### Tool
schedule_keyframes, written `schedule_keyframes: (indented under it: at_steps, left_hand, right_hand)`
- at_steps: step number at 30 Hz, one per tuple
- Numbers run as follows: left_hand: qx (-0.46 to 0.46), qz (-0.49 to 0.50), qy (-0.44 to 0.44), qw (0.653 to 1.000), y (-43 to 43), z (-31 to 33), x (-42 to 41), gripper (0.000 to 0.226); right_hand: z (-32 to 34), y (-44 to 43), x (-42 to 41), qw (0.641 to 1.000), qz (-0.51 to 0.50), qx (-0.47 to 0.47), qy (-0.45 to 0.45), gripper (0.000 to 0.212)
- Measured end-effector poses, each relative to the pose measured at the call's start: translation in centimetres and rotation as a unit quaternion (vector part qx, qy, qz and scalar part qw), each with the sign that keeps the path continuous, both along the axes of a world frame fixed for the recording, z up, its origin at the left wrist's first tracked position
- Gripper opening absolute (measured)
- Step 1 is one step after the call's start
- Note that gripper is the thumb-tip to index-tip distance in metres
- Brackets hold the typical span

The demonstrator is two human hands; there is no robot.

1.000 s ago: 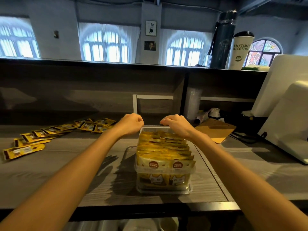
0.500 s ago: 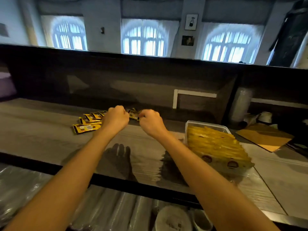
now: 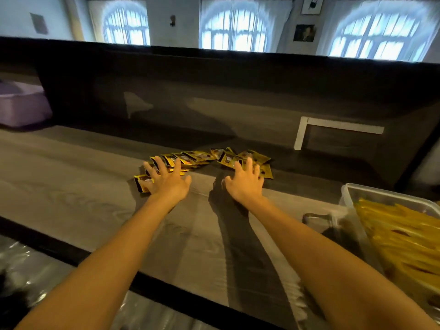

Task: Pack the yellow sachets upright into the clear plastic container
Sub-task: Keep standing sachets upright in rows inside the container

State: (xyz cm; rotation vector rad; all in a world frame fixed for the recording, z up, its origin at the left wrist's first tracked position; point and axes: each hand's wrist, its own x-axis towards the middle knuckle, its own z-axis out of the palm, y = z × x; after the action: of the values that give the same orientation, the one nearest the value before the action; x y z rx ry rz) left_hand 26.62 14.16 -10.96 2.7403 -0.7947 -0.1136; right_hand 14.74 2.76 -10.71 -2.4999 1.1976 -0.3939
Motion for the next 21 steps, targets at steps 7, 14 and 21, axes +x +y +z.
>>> schedule_keyframes:
  at_steps: [7,14,21]
  left_hand:
    - [0.003,0.049,0.024,0.998,-2.9,-1.3,4.3,0.07]
    - [0.025,-0.014,-0.001,1.0,-4.6,-1.6,5.1,0.064]
    - [0.054,-0.084,-0.004,0.995,-4.9,-1.6,3.4,0.062]
  right_hand:
    - [0.9,-5.5,2.4,0.997,-0.05,-0.004,0.058,0.06]
    - [-1.2,-8.2,5.0,0.981,-0.033,0.118,0.151,0.066]
    - [-0.8,-6.2,3.9,0.984,0.072,0.101,0.13,0.059]
